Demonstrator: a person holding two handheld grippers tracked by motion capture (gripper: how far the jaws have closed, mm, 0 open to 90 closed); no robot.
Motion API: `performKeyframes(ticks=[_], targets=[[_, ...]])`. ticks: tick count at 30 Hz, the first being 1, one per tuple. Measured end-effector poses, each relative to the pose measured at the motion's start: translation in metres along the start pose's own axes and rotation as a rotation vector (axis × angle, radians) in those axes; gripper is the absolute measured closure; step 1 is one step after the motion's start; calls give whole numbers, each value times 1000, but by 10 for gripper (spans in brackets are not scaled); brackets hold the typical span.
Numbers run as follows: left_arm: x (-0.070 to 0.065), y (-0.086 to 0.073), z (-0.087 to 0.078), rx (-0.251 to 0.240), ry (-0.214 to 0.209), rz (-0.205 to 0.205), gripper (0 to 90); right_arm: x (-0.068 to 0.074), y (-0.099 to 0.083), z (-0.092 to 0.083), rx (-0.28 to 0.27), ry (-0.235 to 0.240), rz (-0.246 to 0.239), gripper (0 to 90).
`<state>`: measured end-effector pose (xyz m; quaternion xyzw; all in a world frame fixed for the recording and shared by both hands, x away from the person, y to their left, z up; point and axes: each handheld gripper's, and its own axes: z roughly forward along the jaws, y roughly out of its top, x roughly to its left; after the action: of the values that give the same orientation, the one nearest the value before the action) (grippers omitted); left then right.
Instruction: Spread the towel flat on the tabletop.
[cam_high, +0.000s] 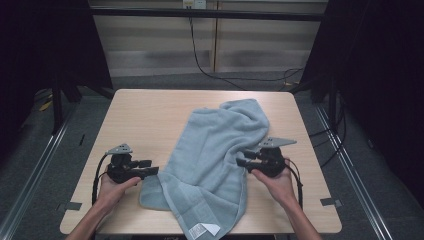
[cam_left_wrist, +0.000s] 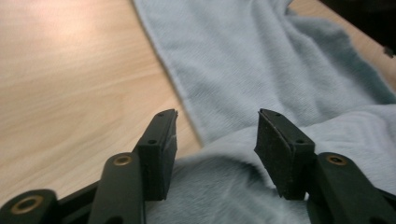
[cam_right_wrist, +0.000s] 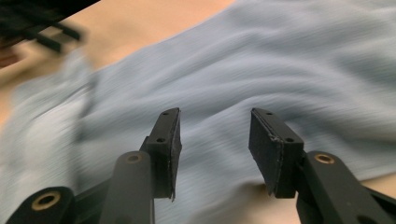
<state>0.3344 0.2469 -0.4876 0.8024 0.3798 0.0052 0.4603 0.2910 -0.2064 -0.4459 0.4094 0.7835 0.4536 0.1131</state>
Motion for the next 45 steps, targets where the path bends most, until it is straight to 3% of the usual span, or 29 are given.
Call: performKeyframes(ticks=[2,4,6,9,11,13,15,19,22,23,25,26,30,32,36,38,41,45], targets=[[5,-2,0,4,2,-12,432,24,-10,4,28,75,-23,545],[7,-4,1,10,2,-1,405,46,-21,10,66,120,-52,555],[6,-6,4,27,29,19,397,61,-31,15,78,171,-52,558],[6,-11,10,63,32,39,414,83,-41,18,106,210,-93,563],[3,-13,12,80,31,71,605,93,-46,17,103,269,-74,561],[1,-14,13,93,30,89,803,101,-52,19,125,308,-86,542],[0,-13,12,92,11,92,877,106,-58,23,152,301,-107,491],[-3,-13,8,71,1,88,889,105,-64,29,161,292,-115,451],[-3,-11,1,32,-24,74,890,108,-69,32,176,245,-163,457],[-4,-10,-2,13,-40,68,890,109,-70,34,164,234,-184,490],[-9,-8,-11,-33,-70,60,890,110,-67,34,182,175,-249,684],[-11,-6,-14,-48,-78,66,890,108,-66,34,184,161,-250,756],[-25,-2,-34,-131,-116,80,890,97,-63,31,184,160,-191,842],[-34,-3,-45,-167,-138,89,890,88,-61,21,143,202,-114,844],[-60,-11,-67,-210,-193,123,890,75,-55,-11,56,226,-67,842],[-74,-16,-73,-211,-234,145,890,71,-53,-35,14,233,-60,839],[-99,-26,-77,-174,-281,192,889,72,-57,-59,5,241,-65,830],[-126,-42,-75,-108,-341,224,886,79,-74,-70,76,236,-76,823]])
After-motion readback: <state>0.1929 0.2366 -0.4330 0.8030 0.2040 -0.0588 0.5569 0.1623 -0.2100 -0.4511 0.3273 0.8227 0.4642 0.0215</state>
